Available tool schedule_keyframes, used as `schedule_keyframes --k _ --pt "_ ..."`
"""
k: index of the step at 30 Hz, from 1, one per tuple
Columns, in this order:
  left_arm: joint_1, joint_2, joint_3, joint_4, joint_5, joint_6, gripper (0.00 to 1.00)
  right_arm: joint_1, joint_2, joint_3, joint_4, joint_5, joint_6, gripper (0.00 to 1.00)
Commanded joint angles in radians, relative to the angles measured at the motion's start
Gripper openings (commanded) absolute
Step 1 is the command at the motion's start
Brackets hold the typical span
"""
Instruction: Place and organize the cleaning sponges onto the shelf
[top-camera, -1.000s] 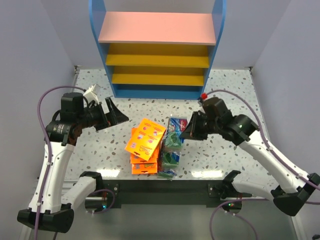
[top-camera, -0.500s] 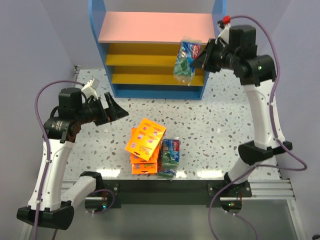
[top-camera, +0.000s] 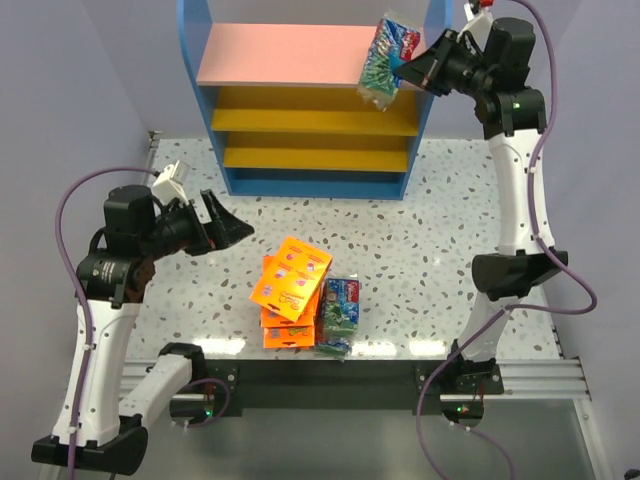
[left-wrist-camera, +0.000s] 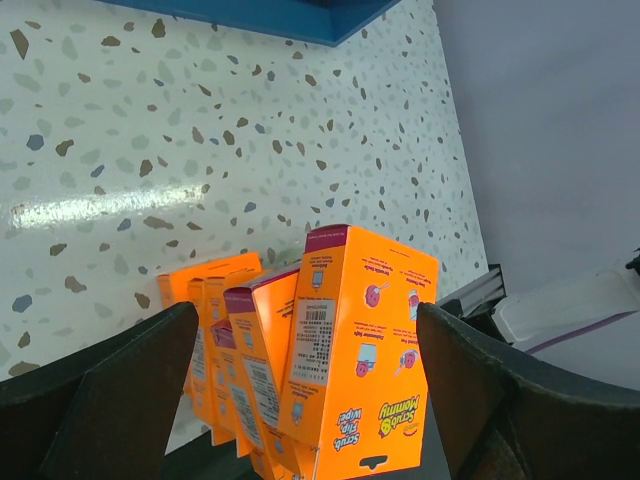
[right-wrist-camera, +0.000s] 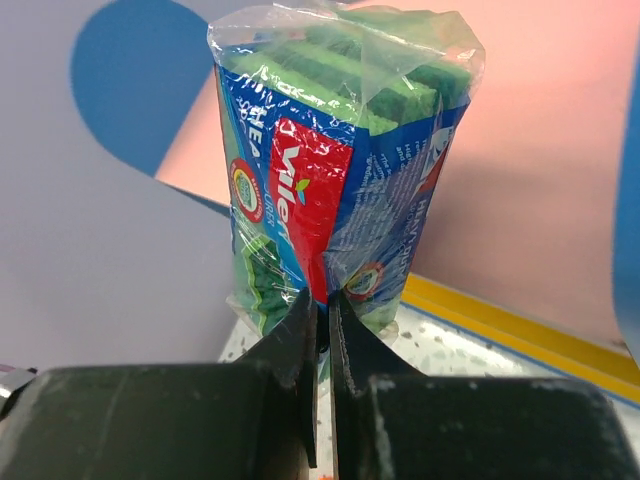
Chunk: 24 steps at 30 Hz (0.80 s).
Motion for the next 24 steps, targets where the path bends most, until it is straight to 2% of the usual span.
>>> schedule_keyframes --k 1,6,13,16,17,23,24 --pt "-0.005 -0.016 -0.023 0.069 0.02 -0.026 0.96 -0.006 0.013 0.064 0.188 -0.08 0.066 0.0" --pt "-0.006 -0.013 -0.029 0.089 0.031 -0.032 0.96 -0.005 0.042 0.047 0.247 -0.04 0.109 0.0" --pt "-0.006 -0.011 -0.043 0.108 0.036 -0.041 0.96 -0.005 0.085 0.115 0.23 0.032 0.106 0.15" --pt "-0.005 -0.013 -0.049 0.108 0.036 -0.045 0.96 -0.003 0.095 0.112 0.231 0.043 0.116 0.29" --pt "-0.005 -0.014 -0.05 0.108 0.037 -0.043 0.96 -0.003 0.098 0.112 0.233 0.042 0.119 0.41" --pt "-0.005 -0.022 -0.052 0.102 0.029 -0.041 0.96 0.0 0.092 0.13 0.251 0.064 0.14 0.65" --pt "-0.006 -0.024 -0.052 0.102 0.029 -0.041 0.96 0.0 0.085 0.133 0.251 0.069 0.143 0.66"
